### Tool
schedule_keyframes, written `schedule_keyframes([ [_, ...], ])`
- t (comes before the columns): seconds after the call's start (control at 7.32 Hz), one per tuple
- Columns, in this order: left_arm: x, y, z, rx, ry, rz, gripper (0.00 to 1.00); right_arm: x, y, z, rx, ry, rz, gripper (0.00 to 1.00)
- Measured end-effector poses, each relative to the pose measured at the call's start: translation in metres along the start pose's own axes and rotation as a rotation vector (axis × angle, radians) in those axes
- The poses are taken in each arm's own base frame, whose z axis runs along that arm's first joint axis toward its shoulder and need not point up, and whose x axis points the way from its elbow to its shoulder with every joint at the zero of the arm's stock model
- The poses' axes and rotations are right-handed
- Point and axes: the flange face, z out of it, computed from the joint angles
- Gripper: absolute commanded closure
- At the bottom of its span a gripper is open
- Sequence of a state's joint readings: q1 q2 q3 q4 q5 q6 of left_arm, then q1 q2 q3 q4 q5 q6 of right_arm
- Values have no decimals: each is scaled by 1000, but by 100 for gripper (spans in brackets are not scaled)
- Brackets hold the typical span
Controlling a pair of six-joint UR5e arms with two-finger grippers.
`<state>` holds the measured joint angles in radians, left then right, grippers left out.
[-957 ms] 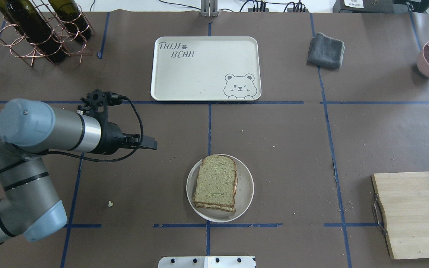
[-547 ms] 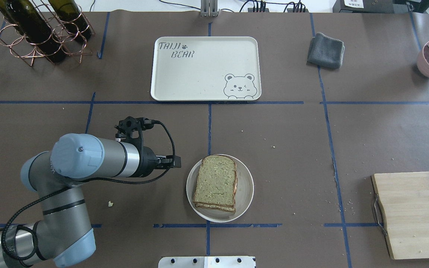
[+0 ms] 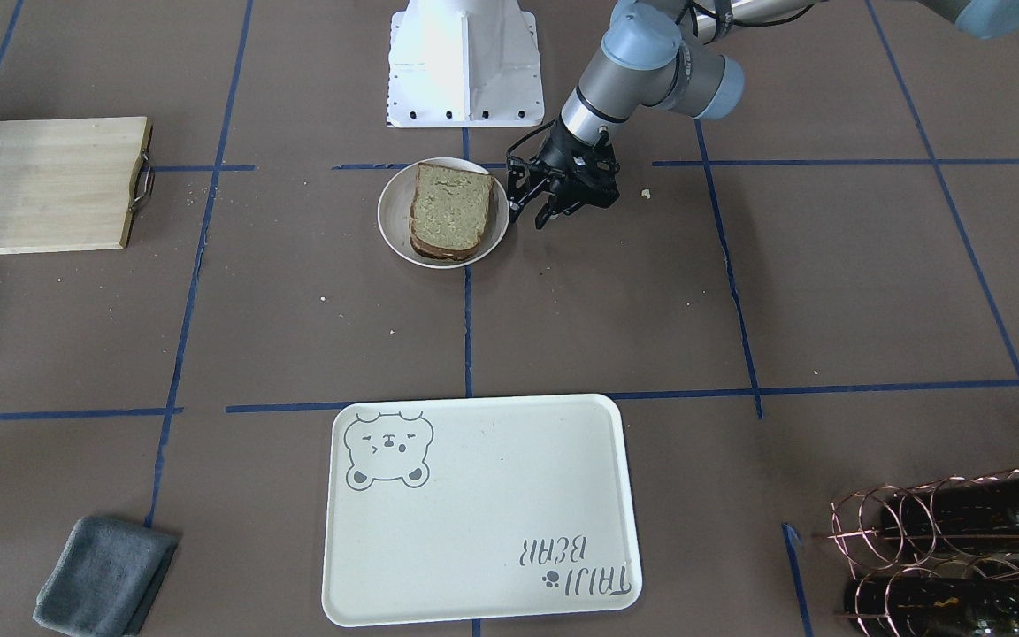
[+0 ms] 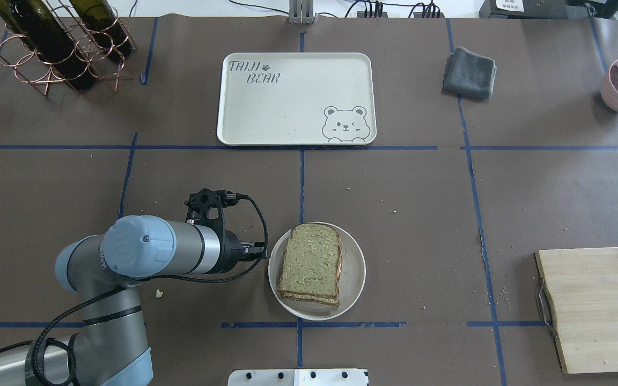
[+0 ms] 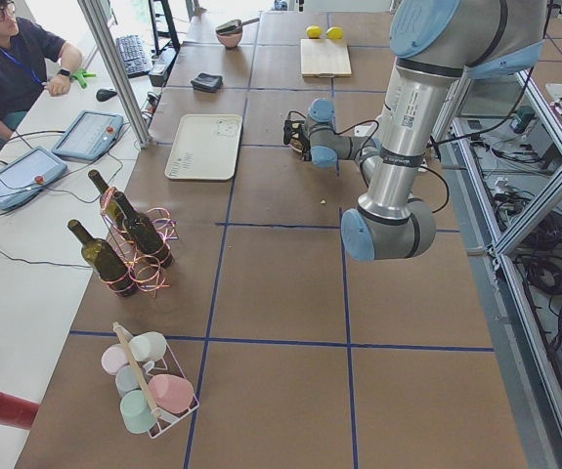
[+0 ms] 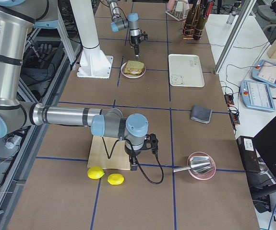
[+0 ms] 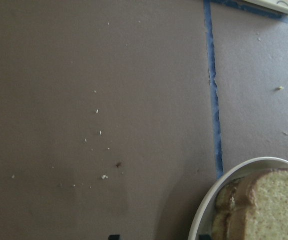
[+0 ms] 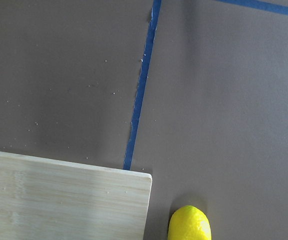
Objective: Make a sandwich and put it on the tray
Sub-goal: 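Move the left gripper toward the plate and grasp its rim, then lift the plate with the left gripper and set it on the tray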
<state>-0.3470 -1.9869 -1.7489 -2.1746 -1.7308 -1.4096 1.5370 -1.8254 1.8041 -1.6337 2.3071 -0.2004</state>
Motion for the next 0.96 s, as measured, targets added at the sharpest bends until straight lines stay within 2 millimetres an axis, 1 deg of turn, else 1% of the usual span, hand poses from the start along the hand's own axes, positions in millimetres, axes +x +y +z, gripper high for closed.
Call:
schedule_keyframes([
  [0.27, 6, 18, 11, -28, 0, 0, 59, 1, 0, 1, -2, 0, 2, 0],
  [0.41, 10, 25, 15, -40, 1, 3, 64, 1, 0, 1, -3, 0, 2, 0],
  [0.68, 11, 30, 18, -49, 0, 5, 74, 1, 1, 2, -3, 0, 2, 0],
  [0.96, 14, 31, 19, -50, 2, 6, 92, 2, 1, 2, -4, 0, 3, 0],
])
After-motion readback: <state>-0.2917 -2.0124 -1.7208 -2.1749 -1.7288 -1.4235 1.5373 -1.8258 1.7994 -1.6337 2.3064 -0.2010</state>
